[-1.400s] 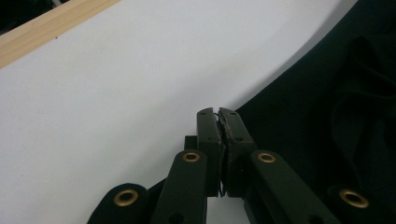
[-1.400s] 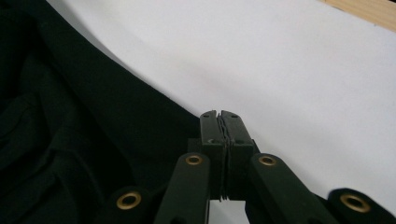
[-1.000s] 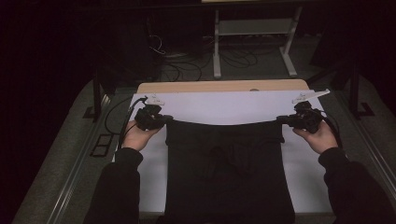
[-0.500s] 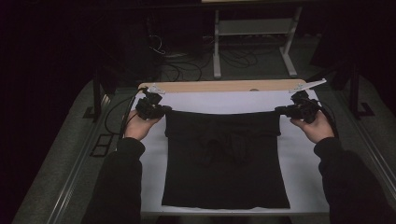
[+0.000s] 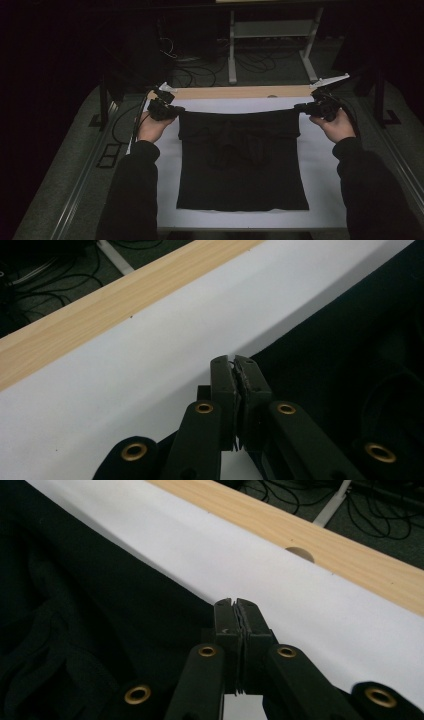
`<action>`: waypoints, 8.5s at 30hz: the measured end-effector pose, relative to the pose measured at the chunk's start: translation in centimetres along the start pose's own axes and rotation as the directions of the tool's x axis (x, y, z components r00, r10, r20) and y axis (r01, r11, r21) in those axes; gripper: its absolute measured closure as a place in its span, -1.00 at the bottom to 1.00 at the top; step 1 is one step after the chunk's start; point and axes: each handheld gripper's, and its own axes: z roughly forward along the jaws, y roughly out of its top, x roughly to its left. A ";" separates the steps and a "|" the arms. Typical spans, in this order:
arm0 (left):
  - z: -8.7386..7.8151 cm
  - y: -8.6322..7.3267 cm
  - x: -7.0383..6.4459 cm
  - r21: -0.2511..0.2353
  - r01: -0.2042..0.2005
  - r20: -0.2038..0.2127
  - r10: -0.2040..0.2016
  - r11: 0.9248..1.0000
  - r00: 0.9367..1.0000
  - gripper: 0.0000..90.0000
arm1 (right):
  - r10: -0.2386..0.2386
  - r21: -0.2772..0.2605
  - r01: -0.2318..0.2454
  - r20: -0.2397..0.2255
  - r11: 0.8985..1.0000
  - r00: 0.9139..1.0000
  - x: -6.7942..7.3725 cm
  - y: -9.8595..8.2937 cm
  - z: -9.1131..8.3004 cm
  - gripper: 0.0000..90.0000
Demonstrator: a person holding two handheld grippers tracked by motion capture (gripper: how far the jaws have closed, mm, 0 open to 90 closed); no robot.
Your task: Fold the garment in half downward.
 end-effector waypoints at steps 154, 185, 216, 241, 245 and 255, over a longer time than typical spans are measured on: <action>8.8 -4.8 -7.9 -0.146 0.046 0.336 0.006 0.988 0.942 0.18 | 0.020 0.124 0.007 -0.218 0.992 0.976 7.0 -2.3 11.5 0.19; 7.4 -3.2 -8.2 -0.129 0.049 0.341 -0.002 0.990 0.940 0.88 | -0.003 0.040 0.013 -0.256 0.999 0.967 7.3 -1.7 8.4 0.88; 1.6 -6.5 -12.5 -0.090 -0.042 0.371 0.073 0.995 0.926 0.88 | -0.005 -0.069 -0.020 -0.351 0.997 0.936 9.6 -6.7 1.9 0.89; -0.4 -8.4 -15.6 0.022 -0.173 0.364 0.153 0.985 0.919 0.88 | -0.016 -0.046 -0.003 -0.400 0.999 0.917 11.7 -10.2 -0.7 0.88; -0.8 -8.6 -15.7 0.024 -0.167 0.369 0.147 0.986 0.918 0.88 | -0.017 -0.041 0.000 -0.408 0.999 0.913 11.9 -10.4 -0.9 0.88; -1.4 -9.1 -16.4 0.059 -0.221 0.388 0.182 0.973 0.904 0.87 | -0.023 -0.018 0.017 -0.433 1.000 0.901 12.5 -11.1 -1.2 0.88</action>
